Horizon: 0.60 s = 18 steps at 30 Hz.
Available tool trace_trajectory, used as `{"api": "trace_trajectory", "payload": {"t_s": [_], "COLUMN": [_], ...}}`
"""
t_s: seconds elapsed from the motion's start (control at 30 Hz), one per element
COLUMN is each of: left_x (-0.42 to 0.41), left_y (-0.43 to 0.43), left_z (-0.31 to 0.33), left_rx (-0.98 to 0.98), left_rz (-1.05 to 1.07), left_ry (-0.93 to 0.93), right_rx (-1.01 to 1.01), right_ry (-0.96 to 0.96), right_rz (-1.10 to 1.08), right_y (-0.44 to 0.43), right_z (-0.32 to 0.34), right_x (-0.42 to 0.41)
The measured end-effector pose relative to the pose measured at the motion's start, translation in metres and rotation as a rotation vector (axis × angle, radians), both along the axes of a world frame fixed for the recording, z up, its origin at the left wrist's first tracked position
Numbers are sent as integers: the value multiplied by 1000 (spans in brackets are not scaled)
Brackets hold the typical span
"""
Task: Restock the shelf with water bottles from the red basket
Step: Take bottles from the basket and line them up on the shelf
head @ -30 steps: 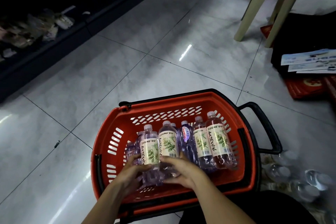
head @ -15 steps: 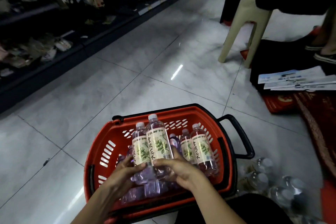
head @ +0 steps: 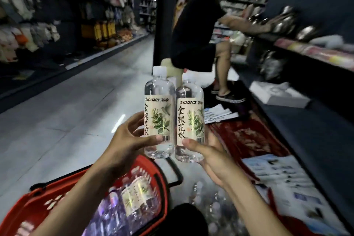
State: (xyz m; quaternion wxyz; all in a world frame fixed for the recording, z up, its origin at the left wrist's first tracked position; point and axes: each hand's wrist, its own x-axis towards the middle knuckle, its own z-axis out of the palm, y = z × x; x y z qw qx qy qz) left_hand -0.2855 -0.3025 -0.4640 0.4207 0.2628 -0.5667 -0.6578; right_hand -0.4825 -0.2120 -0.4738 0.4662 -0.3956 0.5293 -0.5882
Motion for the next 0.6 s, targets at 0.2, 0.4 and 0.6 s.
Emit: {"api": "trace_trajectory", "payload": {"t_s": [0.2, 0.4, 0.6], "left_x": [-90, -185, -283], "left_y": [59, 115, 161], "left_z": [68, 132, 179], "left_rx": [-135, -207, -198], "left_rz": [-279, -561, -778], "left_ry": [198, 291, 307], "right_rx": [-130, -176, -238], "right_ry": [239, 412, 457], "right_rz": [-268, -540, -809], "right_y": [108, 207, 271], "right_z": [87, 148, 186], "right_x": [-56, -103, -149]}}
